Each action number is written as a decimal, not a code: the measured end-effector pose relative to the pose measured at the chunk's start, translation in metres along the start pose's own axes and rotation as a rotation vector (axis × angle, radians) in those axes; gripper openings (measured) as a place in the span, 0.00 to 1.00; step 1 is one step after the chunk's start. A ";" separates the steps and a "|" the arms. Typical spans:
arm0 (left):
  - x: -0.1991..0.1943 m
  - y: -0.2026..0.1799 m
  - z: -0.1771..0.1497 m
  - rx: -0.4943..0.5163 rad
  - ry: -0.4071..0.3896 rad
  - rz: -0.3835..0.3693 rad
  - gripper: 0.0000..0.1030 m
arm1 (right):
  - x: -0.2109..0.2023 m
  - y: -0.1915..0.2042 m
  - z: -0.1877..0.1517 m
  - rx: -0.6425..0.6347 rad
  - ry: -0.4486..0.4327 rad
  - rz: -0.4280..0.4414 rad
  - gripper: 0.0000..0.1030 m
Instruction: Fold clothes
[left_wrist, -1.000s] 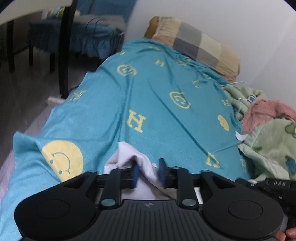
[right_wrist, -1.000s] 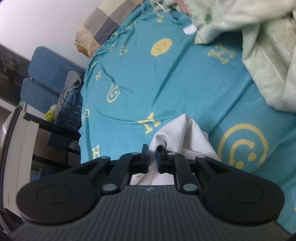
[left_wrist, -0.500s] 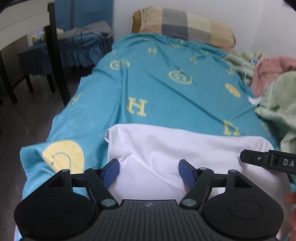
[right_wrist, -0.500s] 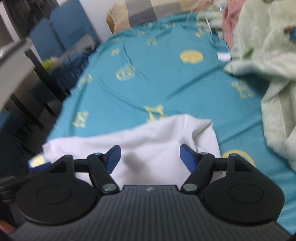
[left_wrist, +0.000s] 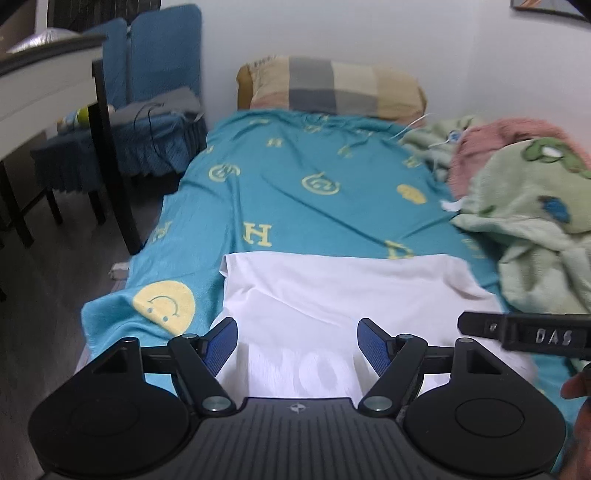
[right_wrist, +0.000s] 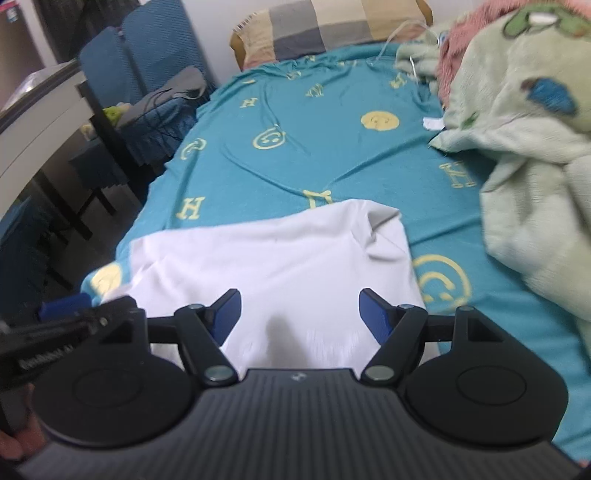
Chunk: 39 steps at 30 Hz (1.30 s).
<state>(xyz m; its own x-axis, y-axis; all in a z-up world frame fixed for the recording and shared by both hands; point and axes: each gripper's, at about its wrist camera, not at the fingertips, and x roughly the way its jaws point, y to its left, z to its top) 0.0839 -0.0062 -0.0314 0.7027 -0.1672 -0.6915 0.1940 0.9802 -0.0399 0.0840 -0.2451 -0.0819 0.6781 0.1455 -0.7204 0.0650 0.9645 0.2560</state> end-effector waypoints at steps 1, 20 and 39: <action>-0.005 -0.001 -0.004 0.001 0.000 0.004 0.74 | -0.008 0.002 -0.005 -0.010 -0.004 -0.002 0.70; 0.012 0.032 -0.049 -0.338 0.278 -0.142 0.84 | 0.018 0.001 -0.036 -0.026 0.137 -0.084 0.70; 0.027 0.085 -0.084 -0.952 0.203 -0.397 0.65 | -0.019 -0.039 -0.021 0.434 -0.008 0.186 0.72</action>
<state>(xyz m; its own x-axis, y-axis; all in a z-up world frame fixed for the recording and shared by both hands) 0.0618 0.0818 -0.1138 0.5612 -0.5606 -0.6090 -0.2945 0.5524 -0.7799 0.0532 -0.2806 -0.0912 0.7125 0.3041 -0.6323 0.2406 0.7407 0.6273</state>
